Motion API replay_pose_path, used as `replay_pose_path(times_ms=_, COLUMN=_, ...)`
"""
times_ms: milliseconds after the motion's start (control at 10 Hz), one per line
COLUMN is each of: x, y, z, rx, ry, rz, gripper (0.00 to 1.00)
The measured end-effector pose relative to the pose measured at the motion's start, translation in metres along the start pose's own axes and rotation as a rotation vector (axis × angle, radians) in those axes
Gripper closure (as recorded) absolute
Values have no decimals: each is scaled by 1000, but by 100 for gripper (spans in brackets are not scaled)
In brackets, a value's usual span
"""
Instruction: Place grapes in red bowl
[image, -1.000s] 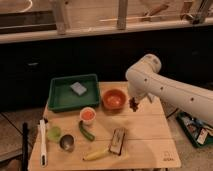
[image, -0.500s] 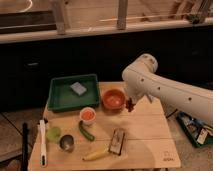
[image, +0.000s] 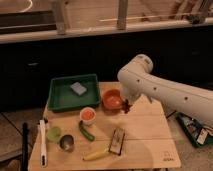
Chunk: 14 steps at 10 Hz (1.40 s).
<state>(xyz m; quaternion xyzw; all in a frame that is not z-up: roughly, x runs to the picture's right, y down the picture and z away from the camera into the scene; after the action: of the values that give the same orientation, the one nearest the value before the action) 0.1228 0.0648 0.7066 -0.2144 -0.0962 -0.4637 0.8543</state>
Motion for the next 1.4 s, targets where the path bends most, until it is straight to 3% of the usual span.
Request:
replay_pose_path(times_ms=400, x=-21, y=-20, z=-1, rx=5, ry=-17, rz=-65, gripper=100)
replay_pose_path(times_ms=800, x=-32, y=-24, z=-2, rx=0, ry=-32, rz=-116, gripper=100)
replay_pose_path(times_ms=1100, x=-58, y=-54, z=-1, rx=5, ry=-47, rz=-182, gripper=100)
replay_pose_path(times_ms=1400, x=-73, y=-65, z=-2, rx=-6, ry=-56, rz=-237, gripper=100)
